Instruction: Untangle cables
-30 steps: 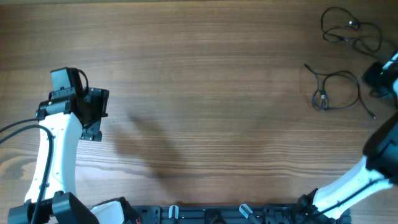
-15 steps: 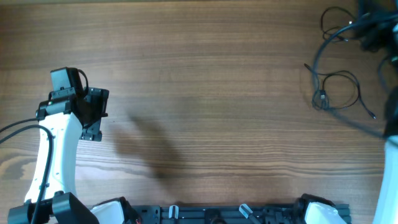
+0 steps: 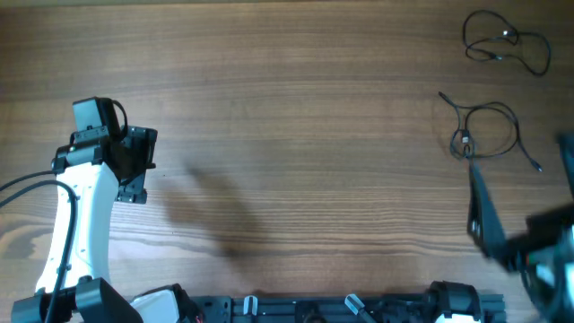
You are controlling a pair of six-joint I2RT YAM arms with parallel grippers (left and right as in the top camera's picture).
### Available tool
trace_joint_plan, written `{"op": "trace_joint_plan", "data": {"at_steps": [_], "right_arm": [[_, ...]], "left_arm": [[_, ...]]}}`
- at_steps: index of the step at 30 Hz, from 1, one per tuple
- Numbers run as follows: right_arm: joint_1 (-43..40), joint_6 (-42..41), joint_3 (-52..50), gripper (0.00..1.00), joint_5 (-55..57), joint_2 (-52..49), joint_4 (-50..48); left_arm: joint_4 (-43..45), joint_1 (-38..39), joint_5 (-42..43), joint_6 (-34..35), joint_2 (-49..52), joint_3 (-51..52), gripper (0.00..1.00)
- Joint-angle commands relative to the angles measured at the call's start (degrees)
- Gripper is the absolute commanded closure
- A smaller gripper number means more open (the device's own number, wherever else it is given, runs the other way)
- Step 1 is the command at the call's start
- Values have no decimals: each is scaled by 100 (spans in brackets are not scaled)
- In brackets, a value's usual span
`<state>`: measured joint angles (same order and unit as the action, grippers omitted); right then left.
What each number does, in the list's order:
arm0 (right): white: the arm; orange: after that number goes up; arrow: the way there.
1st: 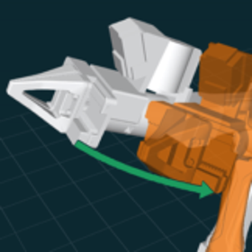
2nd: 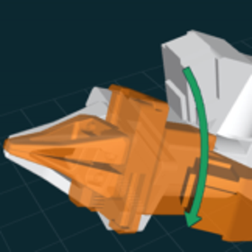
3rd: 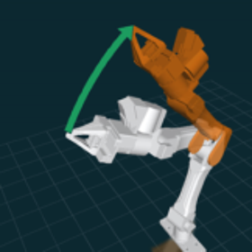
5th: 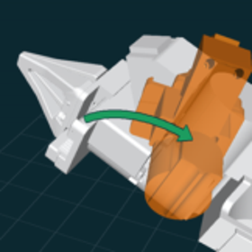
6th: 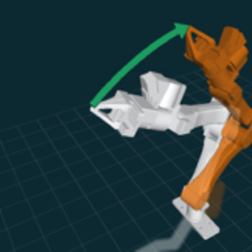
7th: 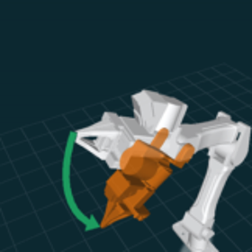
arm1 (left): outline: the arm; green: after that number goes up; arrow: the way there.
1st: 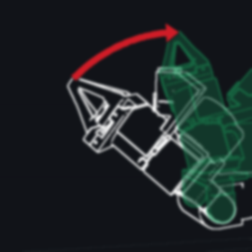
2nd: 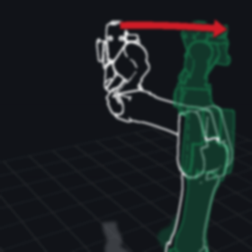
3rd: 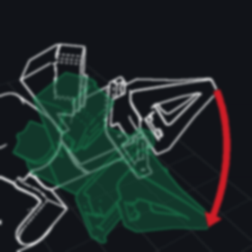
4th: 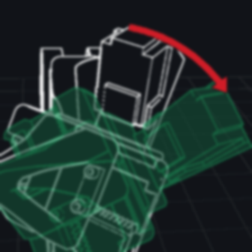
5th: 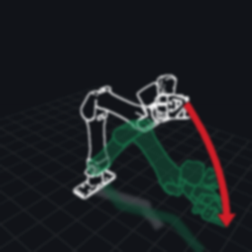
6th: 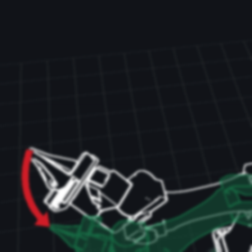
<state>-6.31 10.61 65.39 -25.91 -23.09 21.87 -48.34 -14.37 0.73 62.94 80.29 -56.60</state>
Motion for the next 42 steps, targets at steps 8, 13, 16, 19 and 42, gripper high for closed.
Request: {"op": "trace_joint_plan", "data": {"at_steps": [8, 13, 16, 19, 42], "right_arm": [[385, 1598, 793, 7, -46, 2203, 852], [385, 2297, 1360, 0, 184, 2280, 922], [428, 2413, 1613, 0, 234, 2280, 920], [452, 2999, 1663, 0, 236, 2275, 752], [437, -787, -6105, 1, 330, 2267, -2944]], "left_arm": [[-13, -26, -20, 55, -59, 2, 0], [-13, -26, -20, 55, -59, 2, 0], [-13, -26, -17, 55, -59, 2, 0], [-13, -26, -17, 55, -59, 2, 0], [-13, -26, -17, 55, -59, 2, 0]]}}
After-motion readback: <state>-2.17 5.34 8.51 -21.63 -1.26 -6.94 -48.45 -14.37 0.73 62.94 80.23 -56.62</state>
